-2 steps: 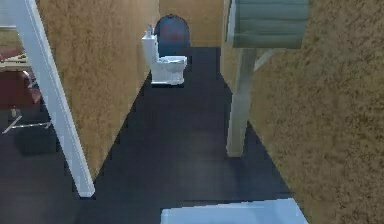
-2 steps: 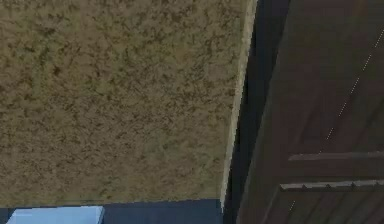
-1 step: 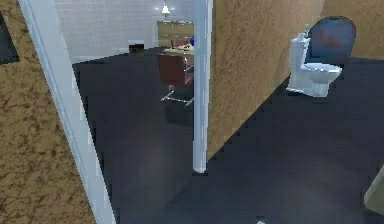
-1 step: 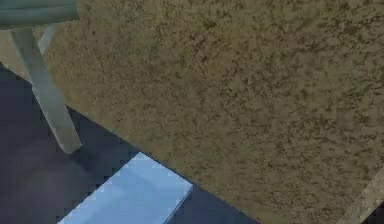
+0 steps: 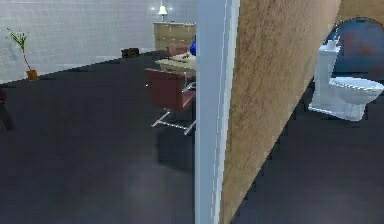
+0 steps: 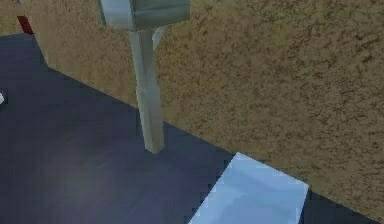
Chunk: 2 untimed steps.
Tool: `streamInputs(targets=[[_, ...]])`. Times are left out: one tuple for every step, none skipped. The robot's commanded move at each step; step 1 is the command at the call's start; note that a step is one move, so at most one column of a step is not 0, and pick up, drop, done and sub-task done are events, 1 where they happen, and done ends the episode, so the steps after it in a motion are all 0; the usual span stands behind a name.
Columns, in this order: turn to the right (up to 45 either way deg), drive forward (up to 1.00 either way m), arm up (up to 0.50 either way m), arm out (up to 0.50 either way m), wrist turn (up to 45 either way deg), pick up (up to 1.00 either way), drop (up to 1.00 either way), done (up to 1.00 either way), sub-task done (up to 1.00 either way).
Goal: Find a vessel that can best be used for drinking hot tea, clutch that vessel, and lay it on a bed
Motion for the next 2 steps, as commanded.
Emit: streamInputs(targets=[[-12.0,0.0,0.0,0.0,0.0,0.0,0.0,0.0,0.0],[0.0,0.65,0.0,0.0,0.0,0.0,0.0,0.0,0.0]])
